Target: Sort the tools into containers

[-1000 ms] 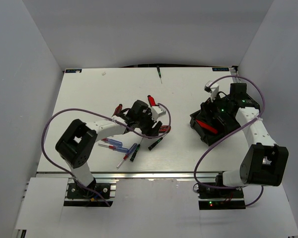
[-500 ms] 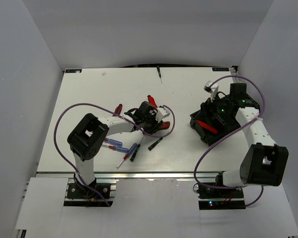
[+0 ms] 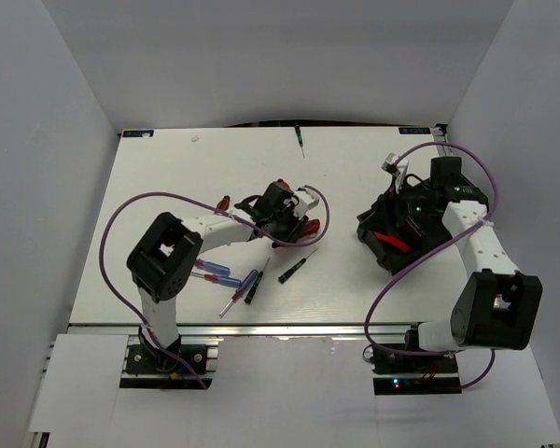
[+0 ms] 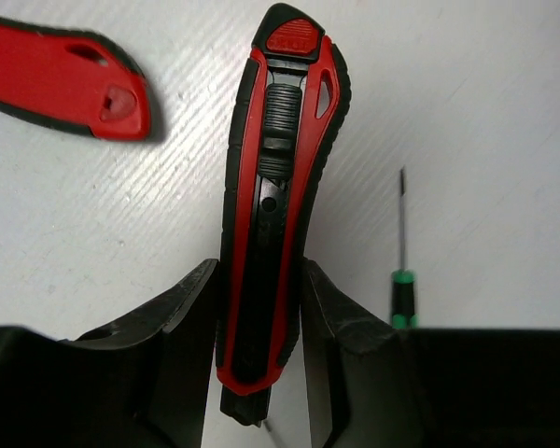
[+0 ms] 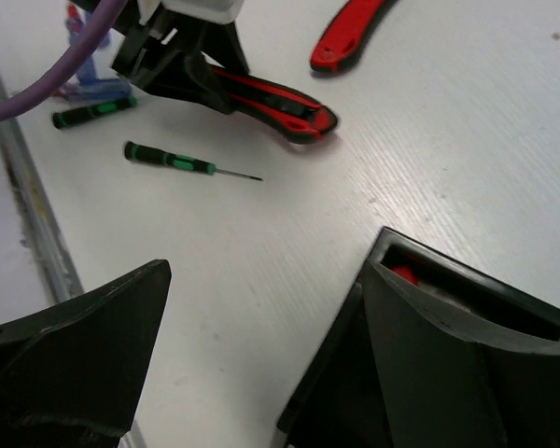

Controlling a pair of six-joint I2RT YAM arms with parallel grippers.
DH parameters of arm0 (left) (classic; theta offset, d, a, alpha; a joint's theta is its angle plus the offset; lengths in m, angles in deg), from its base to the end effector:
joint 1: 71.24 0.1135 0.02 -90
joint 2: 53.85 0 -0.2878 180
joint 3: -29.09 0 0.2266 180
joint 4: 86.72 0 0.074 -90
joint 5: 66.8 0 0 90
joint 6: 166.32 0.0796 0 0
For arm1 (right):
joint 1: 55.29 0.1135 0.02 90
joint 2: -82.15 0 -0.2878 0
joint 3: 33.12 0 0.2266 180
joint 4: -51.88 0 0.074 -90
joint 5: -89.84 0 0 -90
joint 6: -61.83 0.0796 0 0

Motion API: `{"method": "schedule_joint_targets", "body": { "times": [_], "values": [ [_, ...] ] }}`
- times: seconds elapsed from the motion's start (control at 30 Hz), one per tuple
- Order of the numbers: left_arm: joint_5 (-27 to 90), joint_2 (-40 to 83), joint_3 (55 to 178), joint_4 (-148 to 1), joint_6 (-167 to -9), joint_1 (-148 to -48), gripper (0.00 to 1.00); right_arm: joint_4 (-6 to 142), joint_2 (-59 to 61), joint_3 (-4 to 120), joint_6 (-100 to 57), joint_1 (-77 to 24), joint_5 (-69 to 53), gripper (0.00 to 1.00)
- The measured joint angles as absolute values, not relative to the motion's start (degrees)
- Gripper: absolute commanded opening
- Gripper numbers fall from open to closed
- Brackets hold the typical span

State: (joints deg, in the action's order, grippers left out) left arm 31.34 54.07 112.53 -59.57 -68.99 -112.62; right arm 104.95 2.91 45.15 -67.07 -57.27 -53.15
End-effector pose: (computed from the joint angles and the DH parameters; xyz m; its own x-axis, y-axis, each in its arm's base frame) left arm 0.2999 -0.2792 0.1736 -0.4916 0.6014 -0.6298 0.7895 0.6130 -0.0309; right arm 0.2665 0.0544 0.2937 -0.3483 -0.3662 -0.8629 -0.8565 0.4984 0.1343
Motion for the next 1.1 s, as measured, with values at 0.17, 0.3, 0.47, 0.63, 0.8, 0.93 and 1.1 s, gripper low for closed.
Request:
{"method": "schedule_joint_targets", "body": {
  "times": [0.17,0.3,0.47,0.63,0.8,0.93,1.1],
  "values": [
    [33.0,51.3,114.0,-59.7,-77.3,-112.4,0.0,100.6,2.0,45.0,-55.0,-55.6,-55.2,0.89],
    [33.5,45.8,112.0,-63.2,-84.2,-112.4,0.0,91.6,0.2,44.2,-38.2,-54.2,-53.7,0.89],
    [32.8,39.2,108.6,-69.5,-91.2,-112.3,0.0,84.7,-3.6,45.5,-20.1,-50.3,-47.1,0.89],
    [32.2,38.1,108.0,-73.5,-95.8,-112.3,0.0,78.8,-7.5,47.4,-3.9,-47.4,-43.4,0.89],
    [32.2,38.1,107.9,-73.9,-98.3,-112.3,0.0,73.7,-9.7,47.5,5.1,-45.2,-42.6,0.88],
    [32.2,38.1,107.9,-74.4,-99.4,-112.3,0.0,71.1,-10.5,48.0,9.2,-42.9,-42.5,0.84],
    [32.3,38.1,107.9,-74.8,-100.2,-112.3,0.0,68.8,-10.6,48.1,11.9,-40.5,-42.0,0.59]
  ]
}}
